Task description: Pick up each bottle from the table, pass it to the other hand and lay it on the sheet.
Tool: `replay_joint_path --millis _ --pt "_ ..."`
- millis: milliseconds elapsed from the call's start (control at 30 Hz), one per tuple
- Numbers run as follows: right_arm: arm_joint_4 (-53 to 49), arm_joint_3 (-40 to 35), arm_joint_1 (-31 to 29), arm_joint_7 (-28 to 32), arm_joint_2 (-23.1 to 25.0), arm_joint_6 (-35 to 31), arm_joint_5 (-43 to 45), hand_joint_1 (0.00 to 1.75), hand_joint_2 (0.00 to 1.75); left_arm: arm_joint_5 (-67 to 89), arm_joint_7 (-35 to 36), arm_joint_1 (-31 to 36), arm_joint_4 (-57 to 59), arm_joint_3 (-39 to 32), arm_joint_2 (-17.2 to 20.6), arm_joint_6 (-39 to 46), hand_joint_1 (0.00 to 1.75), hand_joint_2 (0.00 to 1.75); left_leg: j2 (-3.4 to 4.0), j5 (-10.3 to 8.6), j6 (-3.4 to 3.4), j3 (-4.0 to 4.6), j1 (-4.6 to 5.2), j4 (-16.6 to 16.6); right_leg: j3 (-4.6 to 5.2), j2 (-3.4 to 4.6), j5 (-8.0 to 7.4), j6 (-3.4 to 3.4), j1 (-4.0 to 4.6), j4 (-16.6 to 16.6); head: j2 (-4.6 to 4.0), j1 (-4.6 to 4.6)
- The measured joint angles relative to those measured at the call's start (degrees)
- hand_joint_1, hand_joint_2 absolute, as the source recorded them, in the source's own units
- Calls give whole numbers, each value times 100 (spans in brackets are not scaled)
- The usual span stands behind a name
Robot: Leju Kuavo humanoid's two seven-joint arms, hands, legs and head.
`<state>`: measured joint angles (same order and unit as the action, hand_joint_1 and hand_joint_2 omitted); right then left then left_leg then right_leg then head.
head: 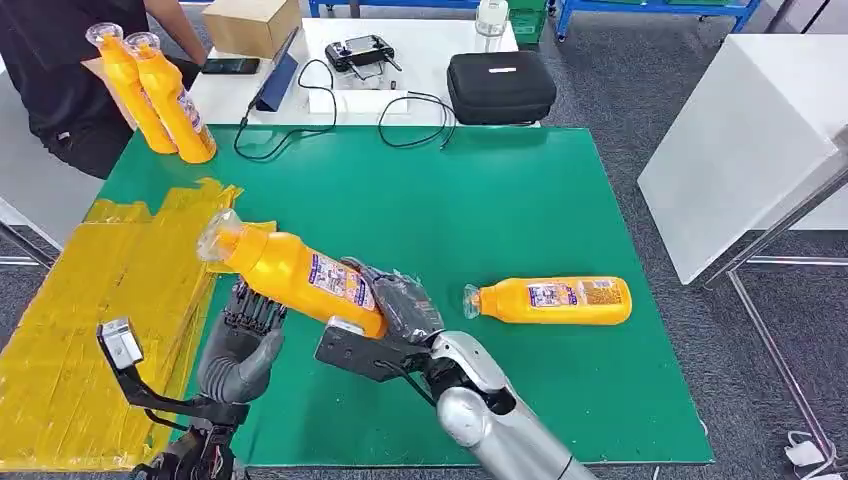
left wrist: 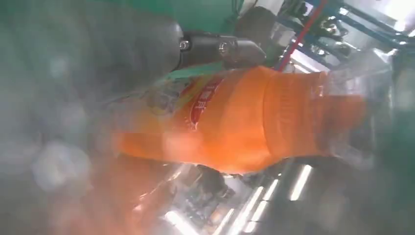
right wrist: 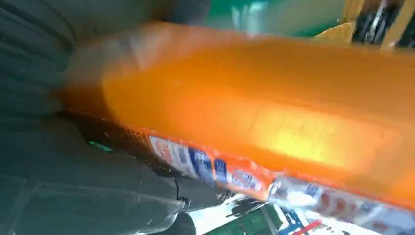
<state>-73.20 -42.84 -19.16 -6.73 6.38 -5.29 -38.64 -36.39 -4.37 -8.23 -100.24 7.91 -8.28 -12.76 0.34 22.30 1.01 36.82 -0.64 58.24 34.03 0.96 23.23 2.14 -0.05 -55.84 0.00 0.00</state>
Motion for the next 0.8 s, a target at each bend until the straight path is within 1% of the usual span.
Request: replay_joint_path --millis 267,600,633,800 --pt "153 -856 -348 151 17 319 262 175 175 186 -103 229 63 -183 31 395 0 175 -1 -3 -1 2 -1 0 3 -2 0 0 1 -1 0 0" --pt "153 -1441 -739 66 -26 398 588 175 175 188 -188 255 271 -452 66 424 2 175 -4 -3 -1 6 0 0 7 -2 0 0 -1 -1 0 0" --pt "153 -1464 -750 66 -26 398 630 175 175 192 -192 255 278 -461 68 426 175 175 -5 -3 -1 6 0 0 7 -2 0 0 -1 -1 0 4" --pt "153 -1536 -762 66 -26 400 671 175 175 232 -265 250 291 -490 72 435 175 175 -6 -3 -1 6 0 0 7 -3 0 0 -1 -1 0 0"
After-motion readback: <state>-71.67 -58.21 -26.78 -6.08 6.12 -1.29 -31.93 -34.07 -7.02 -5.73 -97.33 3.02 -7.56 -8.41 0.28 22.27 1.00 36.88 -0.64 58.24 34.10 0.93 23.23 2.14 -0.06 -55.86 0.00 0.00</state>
